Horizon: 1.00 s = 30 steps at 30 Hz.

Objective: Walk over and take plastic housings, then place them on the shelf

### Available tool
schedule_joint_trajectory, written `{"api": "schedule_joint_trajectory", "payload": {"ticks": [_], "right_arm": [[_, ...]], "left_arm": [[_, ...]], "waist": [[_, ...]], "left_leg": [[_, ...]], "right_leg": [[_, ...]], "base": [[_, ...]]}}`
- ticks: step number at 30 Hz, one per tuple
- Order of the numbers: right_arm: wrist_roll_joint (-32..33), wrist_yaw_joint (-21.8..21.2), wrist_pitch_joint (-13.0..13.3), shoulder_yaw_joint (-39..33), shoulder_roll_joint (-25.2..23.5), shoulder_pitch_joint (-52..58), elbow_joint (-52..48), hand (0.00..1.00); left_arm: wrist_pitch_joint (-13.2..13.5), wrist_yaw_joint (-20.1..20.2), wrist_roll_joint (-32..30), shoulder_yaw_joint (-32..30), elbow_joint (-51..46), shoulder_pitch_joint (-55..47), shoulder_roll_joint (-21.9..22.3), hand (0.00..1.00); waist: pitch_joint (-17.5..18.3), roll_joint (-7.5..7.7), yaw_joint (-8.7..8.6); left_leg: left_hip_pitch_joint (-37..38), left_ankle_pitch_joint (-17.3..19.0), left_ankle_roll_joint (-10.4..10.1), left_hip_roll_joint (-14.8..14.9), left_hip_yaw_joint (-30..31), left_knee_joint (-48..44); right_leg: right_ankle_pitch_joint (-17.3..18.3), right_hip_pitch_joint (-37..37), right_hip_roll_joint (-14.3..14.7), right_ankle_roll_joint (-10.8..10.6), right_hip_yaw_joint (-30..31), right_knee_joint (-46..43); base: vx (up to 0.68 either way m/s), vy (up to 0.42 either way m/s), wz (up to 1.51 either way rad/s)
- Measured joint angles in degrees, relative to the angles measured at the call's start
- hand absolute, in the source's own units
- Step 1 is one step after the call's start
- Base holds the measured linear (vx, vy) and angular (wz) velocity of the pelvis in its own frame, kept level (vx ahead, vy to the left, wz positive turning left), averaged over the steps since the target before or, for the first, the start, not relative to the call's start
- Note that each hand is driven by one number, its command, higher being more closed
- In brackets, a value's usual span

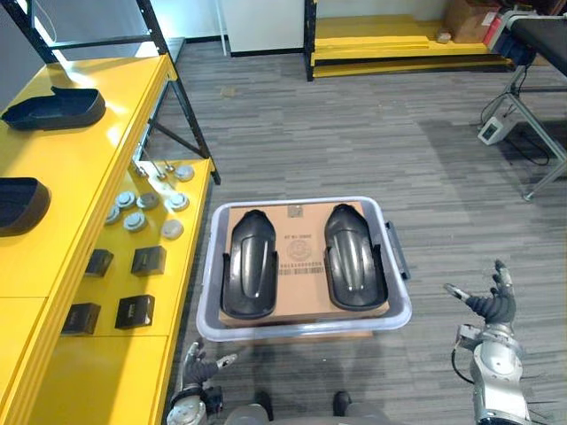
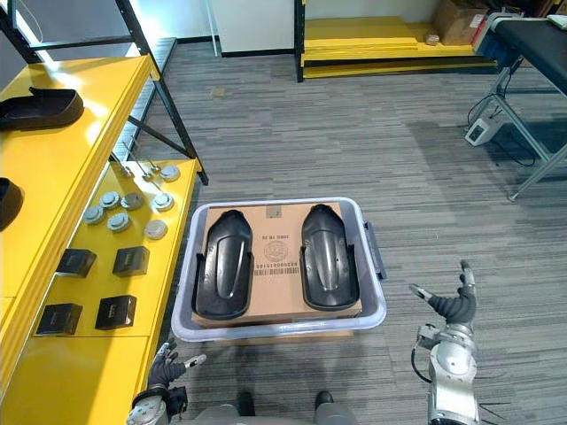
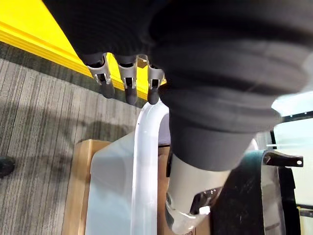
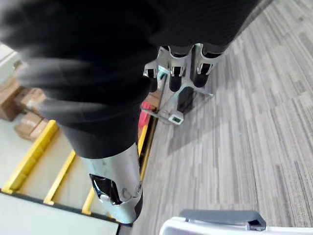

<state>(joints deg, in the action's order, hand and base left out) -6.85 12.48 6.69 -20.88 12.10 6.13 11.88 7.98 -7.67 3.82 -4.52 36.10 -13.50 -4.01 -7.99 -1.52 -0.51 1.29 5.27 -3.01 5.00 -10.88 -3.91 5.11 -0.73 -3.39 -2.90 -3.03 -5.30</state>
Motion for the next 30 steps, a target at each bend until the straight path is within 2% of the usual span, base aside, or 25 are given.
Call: {"api": "schedule_joint_trajectory", "payload": {"ticks": [4,9,10,13,20,24,25,30], "right_arm": [[-3.41,0.05,-0.63,3.13,1.34,-2.42,1.26,0.0],[-5.44,1.23,-2.42,6.13,2.19,-8.72,9.86,0.0],[-6.03,1.31,-3.07,6.97,2.19,-10.28,11.61,0.0],[-7.39,1.36,-4.62,9.02,1.97,-13.32,14.52,0.0],[-7.43,2.57,-6.07,10.16,1.82,-21.22,23.66,0.0],[-7.25,4.03,-7.16,9.95,1.99,-27.06,29.6,0.0],[-7.13,4.41,-7.32,9.59,2.34,-29.6,32.59,1.0],[-4.75,7.24,-8.05,7.44,2.94,-36.42,37.36,1.0]], "left_arm": [[0.09,0.1,0.03,0.49,0.23,-0.01,-0.15,0.0],[0.12,0.09,0.05,2.03,0.31,0.0,-0.7,0.0],[0.14,0.09,0.05,2.28,0.32,0.07,-0.66,0.0],[0.13,0.02,0.11,2.25,0.47,-0.1,-0.68,0.0],[0.16,-0.08,0.36,2.84,0.46,0.46,-0.66,0.0],[0.45,-0.31,1.14,3.64,0.41,2.1,-0.68,0.0],[1.02,-0.67,1.71,4.49,0.3,2.79,-0.67,0.0],[1.49,-1.95,2.41,4.6,-0.09,3.83,-0.67,0.0]], "waist": [[-0.01,-0.02,0.0],[-0.5,-0.34,0.68],[-1.12,-0.54,1.25],[-2.76,-0.7,1.54],[-5.87,-0.95,1.71],[-8.19,-1.49,2.42],[-9.0,-1.76,2.89],[-11.09,-2.1,3.05]], "left_leg": [[-1.17,-0.64,0.83,-0.71,1.08,-0.08],[-3.44,-2.14,1.58,-1.88,2.91,-0.1],[-4.05,-2.56,1.59,-1.99,3.01,-0.08],[-5.58,-3.51,2.05,-2.41,3.84,-0.06],[-8.83,-4.79,2.33,-3.53,5.66,-0.13],[-10.58,-5.27,2.95,-3.86,5.87,-0.63],[-11.25,-5.38,3.12,-3.92,5.9,-0.93],[-12.57,-5.44,3.21,-4.01,6.22,-1.17]], "right_leg": [[-0.98,0.01,-0.6,-0.07,-0.74,1.36],[-1.74,1.33,-1.6,-0.71,-1.81,1.59],[-2.23,1.99,-1.7,-0.69,-1.8,1.59],[-3.11,3.08,-2.0,-0.92,-2.13,1.83],[-5.11,5.13,-2.87,-1.52,-3.19,3.32],[-5.85,6.43,-3.09,-1.69,-3.18,3.52],[-5.99,6.95,-3.13,-1.66,-3.13,3.49],[-6.15,8.09,-3.13,-1.53,-3.19,3.48]], "base": [[-0.05,0.028,0.13],[-0.09,0.024,0.16],[-0.09,0.018,0.02],[-0.16,0.029,0.1],[-0.09,0.033,0.11],[-0.03,0.023,0.01],[0.0,0.0,0.0],[0.0,0.0,0.0]]}}
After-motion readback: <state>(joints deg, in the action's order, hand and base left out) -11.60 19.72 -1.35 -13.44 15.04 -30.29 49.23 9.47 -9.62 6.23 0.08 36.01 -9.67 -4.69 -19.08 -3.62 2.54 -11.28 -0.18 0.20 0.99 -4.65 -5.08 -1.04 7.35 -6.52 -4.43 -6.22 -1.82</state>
